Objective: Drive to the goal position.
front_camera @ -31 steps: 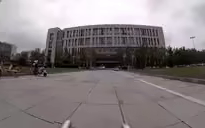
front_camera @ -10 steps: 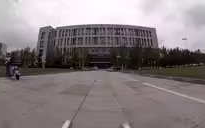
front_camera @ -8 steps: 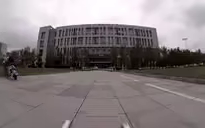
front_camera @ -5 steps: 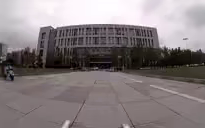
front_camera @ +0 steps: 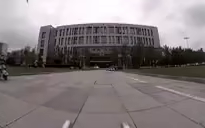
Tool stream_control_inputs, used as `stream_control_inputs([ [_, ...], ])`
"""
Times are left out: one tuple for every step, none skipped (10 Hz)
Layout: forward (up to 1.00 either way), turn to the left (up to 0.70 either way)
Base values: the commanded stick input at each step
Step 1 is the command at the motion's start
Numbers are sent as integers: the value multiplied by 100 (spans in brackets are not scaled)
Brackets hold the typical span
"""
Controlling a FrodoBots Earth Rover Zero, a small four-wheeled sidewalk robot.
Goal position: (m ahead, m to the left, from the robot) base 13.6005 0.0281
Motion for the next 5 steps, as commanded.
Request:
stream_control_inputs([
  [84, 0],
  [84, 0],
  [84, 0],
  [84, 0],
  [84, 0],
])
